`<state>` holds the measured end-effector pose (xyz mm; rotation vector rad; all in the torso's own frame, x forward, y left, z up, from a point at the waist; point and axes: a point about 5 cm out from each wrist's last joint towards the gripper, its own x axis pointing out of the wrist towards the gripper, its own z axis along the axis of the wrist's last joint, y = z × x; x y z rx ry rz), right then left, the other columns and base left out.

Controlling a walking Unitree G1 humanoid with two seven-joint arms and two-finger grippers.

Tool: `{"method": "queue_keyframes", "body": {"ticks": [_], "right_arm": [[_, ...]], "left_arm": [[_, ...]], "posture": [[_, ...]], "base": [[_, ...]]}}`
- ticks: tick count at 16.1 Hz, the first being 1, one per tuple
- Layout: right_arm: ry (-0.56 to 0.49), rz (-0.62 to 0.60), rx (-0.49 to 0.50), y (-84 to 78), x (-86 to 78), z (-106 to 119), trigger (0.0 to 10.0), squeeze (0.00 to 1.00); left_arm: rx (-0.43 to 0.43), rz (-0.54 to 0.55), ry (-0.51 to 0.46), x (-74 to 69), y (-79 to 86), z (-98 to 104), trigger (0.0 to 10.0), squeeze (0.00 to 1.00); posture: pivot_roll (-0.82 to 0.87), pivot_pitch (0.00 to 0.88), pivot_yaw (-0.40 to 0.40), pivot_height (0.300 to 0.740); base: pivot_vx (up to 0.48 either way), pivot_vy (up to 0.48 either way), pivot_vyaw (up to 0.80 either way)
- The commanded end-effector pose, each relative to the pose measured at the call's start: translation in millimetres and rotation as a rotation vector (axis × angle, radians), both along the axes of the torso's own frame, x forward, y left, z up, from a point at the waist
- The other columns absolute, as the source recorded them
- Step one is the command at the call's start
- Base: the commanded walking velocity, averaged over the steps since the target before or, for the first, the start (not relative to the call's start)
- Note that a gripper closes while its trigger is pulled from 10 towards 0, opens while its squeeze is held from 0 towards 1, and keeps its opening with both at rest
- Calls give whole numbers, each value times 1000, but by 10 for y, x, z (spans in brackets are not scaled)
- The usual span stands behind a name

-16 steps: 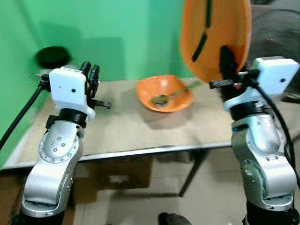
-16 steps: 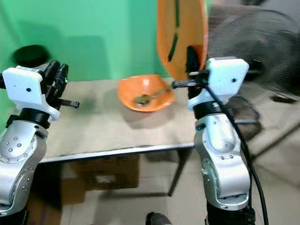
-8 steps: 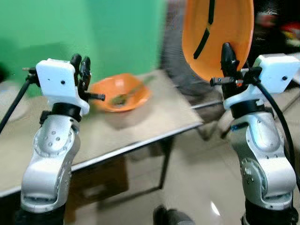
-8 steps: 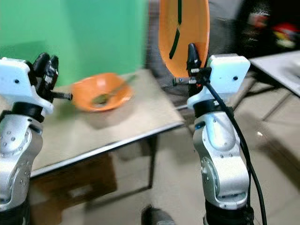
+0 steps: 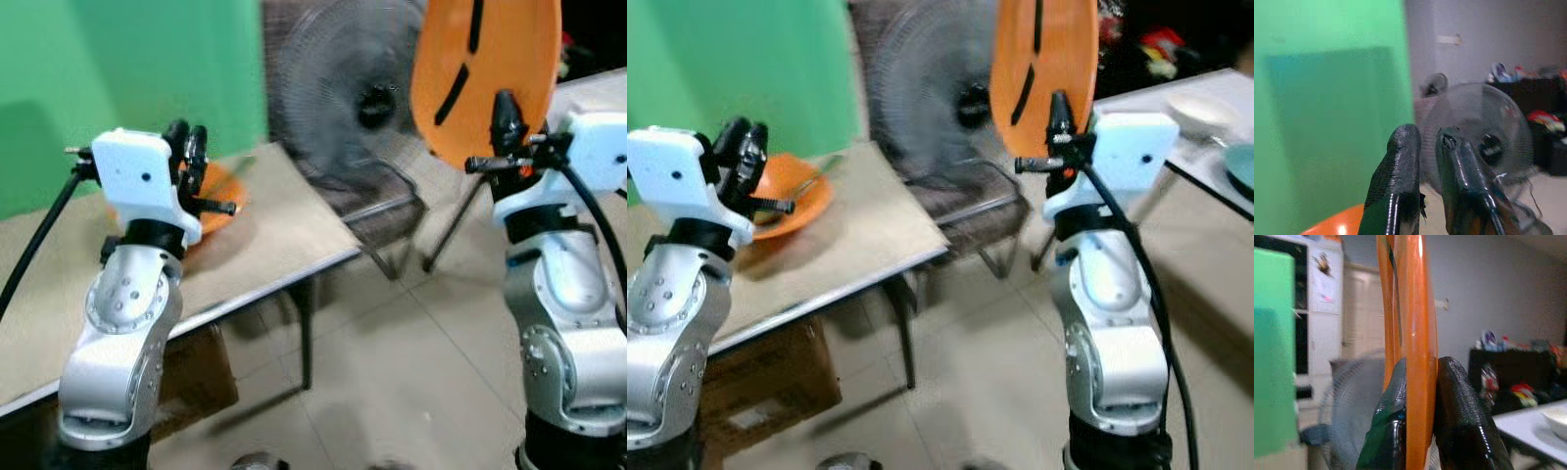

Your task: Setting the table

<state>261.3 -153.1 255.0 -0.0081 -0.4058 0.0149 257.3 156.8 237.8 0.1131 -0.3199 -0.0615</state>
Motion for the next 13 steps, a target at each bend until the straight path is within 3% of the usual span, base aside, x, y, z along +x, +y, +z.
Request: {"method": "queue_keyframes", "body": {"ticks": [1,2,3,6,8,10,12,13], "right_arm": [[19,-47,-9,-76,-38,-28,10000,0],[124,-52,-20,-63,-40,-259,10000,0],[150,-70,-27,-69,-56,-354,10000,0],[209,-177,-47,-215,-116,-552,10000,0],[257,-148,-50,-202,-153,-670,10000,0],[307,-113,-115,-134,-222,-818,10000,0],[353,-86,-78,-120,-278,-902,10000,0],[397,-54,-6,-108,-307,-971,10000,0]], "left_arm": [[43,-56,44,8,-110,-75,10000,0],[146,-120,113,1,-194,-273,10000,0],[151,-132,143,-11,-199,-375,10000,0],[91,-121,225,-78,-102,-610,10000,0],[92,-119,264,-123,-80,-734,10000,0],[61,-66,303,-181,21,-870,10000,0],[73,-53,308,-218,58,-896,10000,0],[59,-42,305,-246,86,-889,10000,0]], "posture": [[39,0,-5,740],[37,0,1,740],[35,0,1,740],[14,0,6,740],[10,0,8,740],[-1,0,13,740],[6,0,6,740],[14,0,-11,740]], "base": [[0,0,-800],[0,0,-800],[0,0,-800],[0,0,-800],[0,0,-800],[0,0,-775],[0,0,-763],[0,0,0]]}}
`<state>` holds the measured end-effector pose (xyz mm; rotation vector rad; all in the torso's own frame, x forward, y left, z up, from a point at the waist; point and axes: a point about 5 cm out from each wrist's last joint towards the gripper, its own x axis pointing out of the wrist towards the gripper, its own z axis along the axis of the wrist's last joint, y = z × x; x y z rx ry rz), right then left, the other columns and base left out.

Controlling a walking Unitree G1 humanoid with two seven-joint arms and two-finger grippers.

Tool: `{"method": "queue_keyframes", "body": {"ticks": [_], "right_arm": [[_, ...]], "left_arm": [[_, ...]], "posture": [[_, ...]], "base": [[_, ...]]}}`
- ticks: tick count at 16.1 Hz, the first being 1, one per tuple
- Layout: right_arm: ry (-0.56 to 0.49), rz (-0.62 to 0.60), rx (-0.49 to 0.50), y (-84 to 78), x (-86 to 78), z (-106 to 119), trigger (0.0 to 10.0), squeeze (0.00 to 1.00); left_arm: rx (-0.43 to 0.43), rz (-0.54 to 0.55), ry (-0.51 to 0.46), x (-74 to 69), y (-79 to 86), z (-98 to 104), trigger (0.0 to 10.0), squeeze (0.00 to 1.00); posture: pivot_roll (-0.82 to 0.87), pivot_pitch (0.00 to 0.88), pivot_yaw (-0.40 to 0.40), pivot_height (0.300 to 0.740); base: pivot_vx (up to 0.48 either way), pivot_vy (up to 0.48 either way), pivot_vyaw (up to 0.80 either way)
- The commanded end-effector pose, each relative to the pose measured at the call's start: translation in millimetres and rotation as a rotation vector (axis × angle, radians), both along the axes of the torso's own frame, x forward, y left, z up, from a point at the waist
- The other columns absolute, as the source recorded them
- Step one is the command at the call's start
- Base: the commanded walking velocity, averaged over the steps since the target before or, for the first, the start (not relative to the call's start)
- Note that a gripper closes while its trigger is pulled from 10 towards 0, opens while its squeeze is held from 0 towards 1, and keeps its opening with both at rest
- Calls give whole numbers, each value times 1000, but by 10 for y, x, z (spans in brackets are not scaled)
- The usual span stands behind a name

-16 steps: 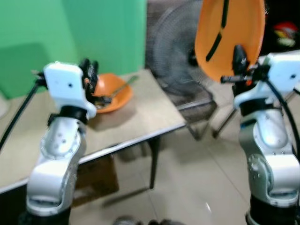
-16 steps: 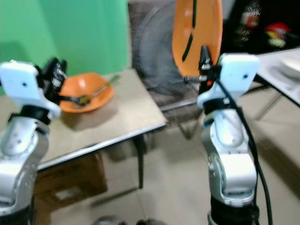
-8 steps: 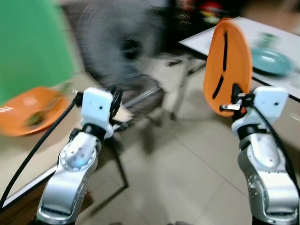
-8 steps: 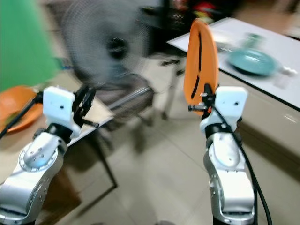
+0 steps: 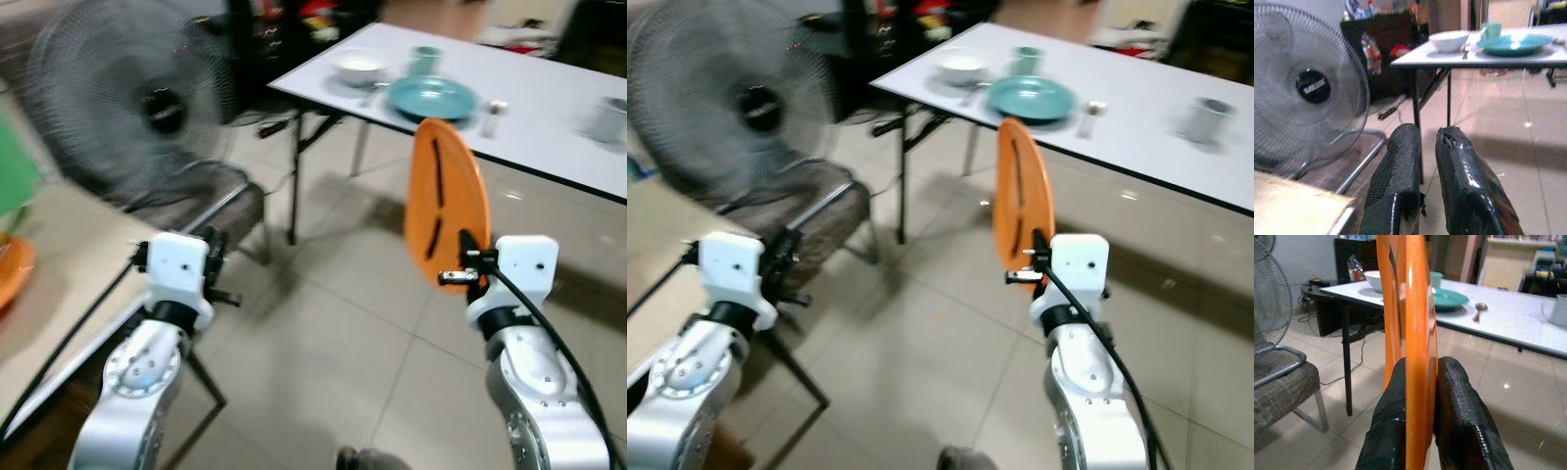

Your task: Setting the table

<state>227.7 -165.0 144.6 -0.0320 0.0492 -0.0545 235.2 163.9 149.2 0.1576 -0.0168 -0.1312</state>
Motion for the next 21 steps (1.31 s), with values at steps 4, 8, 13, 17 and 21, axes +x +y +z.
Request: {"method": "queue_keyframes", "body": {"ticks": [4,8,13,17,21], "right_arm": [[-66,121,50,109,170,128,10000,0],[-4,168,52,160,172,71,10000,0],[17,133,70,100,183,17,10000,0],[22,100,60,36,165,30,10000,0],[29,69,76,17,159,24,10000,0]], "left_arm": [[-3,57,-19,-57,62,23,10000,0],[-7,62,-27,-16,53,42,10000,0],[20,19,-19,49,11,35,10000,0],[19,-1,-17,84,-28,39,10000,0],[31,-17,-24,122,-25,53,10000,0]], "posture": [[54,0,-45,740],[42,0,-27,740],[29,0,-2,740],[14,0,11,740],[27,0,6,740]], "base": [[0,0,-200],[0,0,-200],[0,-386,0],[0,-386,0],[0,-378,0]]}}
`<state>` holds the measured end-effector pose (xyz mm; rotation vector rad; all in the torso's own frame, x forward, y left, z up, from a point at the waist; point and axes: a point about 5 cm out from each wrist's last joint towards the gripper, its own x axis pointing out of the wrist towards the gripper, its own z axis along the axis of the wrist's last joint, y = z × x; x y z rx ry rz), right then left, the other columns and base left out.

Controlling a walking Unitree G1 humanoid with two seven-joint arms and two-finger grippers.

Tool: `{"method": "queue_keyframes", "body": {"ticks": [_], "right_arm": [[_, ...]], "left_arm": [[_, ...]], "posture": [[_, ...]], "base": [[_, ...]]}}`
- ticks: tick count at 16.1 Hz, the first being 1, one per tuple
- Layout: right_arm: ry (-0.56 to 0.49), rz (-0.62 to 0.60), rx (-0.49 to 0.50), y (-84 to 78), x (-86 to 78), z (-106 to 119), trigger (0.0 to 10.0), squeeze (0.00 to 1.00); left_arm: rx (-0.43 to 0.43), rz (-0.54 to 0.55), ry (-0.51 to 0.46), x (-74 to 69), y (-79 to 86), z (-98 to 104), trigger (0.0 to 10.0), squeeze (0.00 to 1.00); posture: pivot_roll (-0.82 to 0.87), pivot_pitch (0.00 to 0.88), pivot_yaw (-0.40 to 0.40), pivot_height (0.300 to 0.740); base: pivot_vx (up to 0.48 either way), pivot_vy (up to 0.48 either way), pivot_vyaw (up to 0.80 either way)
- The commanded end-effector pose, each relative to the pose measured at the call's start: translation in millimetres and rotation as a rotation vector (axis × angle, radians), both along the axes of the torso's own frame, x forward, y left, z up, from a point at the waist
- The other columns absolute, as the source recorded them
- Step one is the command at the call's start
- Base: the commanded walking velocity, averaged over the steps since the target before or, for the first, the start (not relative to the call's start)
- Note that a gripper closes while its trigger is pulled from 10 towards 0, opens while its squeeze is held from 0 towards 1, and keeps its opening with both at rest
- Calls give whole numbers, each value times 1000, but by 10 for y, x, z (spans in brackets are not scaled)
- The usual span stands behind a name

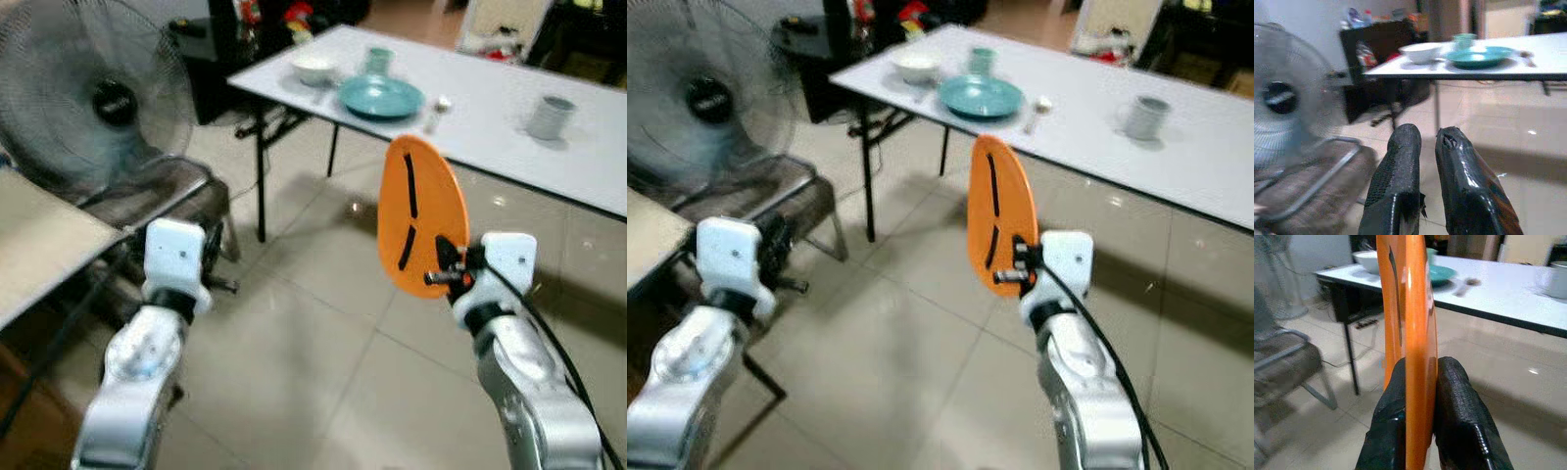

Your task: Setting the table

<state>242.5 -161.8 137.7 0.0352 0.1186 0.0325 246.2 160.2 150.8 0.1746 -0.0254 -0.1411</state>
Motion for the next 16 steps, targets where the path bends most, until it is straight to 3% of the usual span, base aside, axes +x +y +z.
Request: {"method": "queue_keyframes", "body": {"ticks": [1,3,8,11,16], "right_arm": [[-33,-22,14,-10,12,84,10000,0],[-23,-21,25,18,28,51,10000,0],[-26,-54,50,35,-9,67,10000,0],[-19,-63,72,53,-5,72,10000,0],[2,41,38,137,84,40,10000,0]], "left_arm": [[22,-10,-17,12,19,40,10000,0],[-2,-21,-13,40,45,52,10000,0],[14,-39,1,95,30,26,10000,0],[44,-35,-6,131,31,31,10000,0],[-1,4,29,115,96,-28,10000,0]], "posture": [[27,0,6,740],[35,0,4,740],[23,0,23,740],[19,0,23,740],[48,0,2,740]], "base": [[0,-356,0],[0,0,-800],[0,476,-800],[0,0,-800],[0,0,0]]}}
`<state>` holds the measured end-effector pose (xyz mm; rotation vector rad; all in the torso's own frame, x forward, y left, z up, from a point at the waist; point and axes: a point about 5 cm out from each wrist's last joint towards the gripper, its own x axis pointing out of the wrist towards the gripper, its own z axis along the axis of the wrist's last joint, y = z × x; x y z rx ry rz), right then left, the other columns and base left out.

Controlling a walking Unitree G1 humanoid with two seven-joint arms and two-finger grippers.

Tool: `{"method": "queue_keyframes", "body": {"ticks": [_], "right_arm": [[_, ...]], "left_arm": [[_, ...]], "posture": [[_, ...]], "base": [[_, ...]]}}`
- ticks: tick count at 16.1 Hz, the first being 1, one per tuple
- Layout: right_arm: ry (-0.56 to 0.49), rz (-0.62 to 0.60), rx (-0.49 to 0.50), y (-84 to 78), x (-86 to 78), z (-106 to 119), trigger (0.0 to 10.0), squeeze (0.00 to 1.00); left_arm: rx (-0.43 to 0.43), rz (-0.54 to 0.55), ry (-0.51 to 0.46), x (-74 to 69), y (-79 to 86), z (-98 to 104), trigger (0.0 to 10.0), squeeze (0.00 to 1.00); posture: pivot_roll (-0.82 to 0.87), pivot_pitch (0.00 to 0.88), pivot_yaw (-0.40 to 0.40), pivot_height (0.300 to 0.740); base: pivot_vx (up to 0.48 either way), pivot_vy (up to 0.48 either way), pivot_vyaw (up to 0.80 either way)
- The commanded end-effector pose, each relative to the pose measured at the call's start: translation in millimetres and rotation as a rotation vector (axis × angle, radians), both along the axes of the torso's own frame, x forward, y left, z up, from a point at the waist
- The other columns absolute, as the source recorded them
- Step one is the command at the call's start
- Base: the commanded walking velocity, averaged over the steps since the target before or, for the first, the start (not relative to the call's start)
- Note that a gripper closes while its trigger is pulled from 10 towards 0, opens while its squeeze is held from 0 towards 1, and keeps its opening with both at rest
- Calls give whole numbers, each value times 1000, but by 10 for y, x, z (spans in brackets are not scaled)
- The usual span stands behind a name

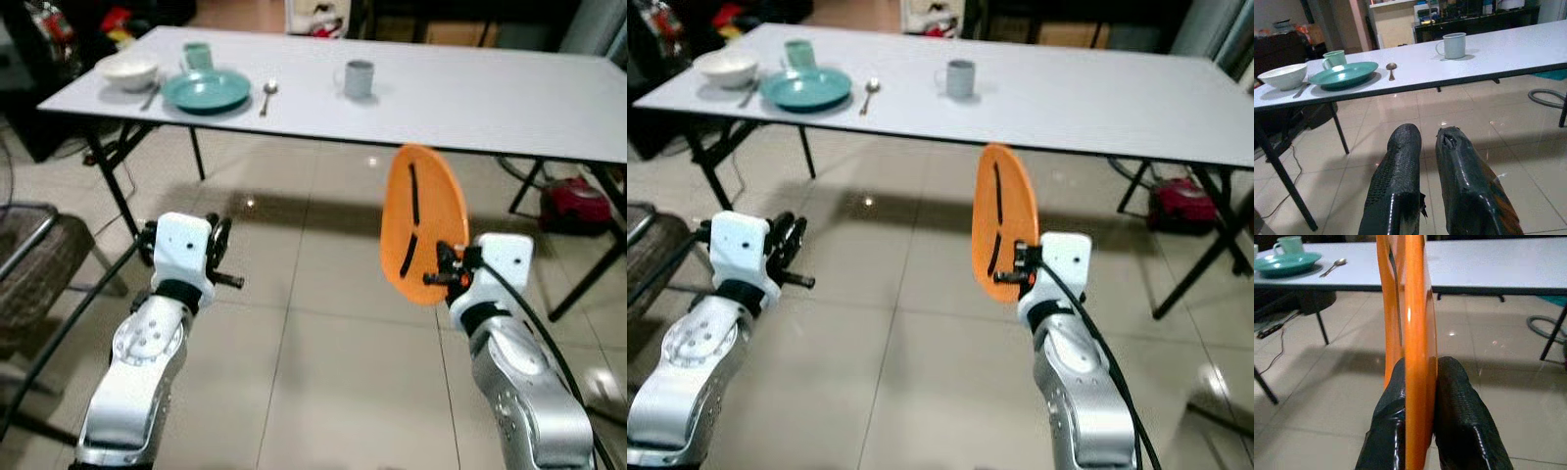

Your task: Setting the table

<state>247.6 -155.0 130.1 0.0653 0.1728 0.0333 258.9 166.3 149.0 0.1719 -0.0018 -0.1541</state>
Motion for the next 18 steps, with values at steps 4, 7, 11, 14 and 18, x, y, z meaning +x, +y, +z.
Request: {"method": "queue_keyframes", "body": {"ticks": [4,7,11,14,18], "right_arm": [[-68,9,12,34,39,143,10000,0],[-70,9,2,5,43,139,10000,0],[-81,14,-42,-25,35,161,10000,0],[-85,21,-73,-52,42,166,10000,0],[-87,31,-45,-39,80,160,10000,0]], "left_arm": [[-13,-22,14,-43,8,-14,10000,0],[-36,-4,-1,-27,1,-16,10000,0],[-54,0,-7,-46,-10,-17,10000,0],[-54,1,-22,-17,10,19,10000,0],[-45,-10,-27,-34,-6,23,10000,0]], "posture": [[39,0,10,740],[32,0,1,740],[19,0,1,740],[18,0,3,740],[39,0,-9,740]], "base": [[198,0,-442],[318,0,-533],[353,0,0],[359,0,0],[362,0,0]]}}
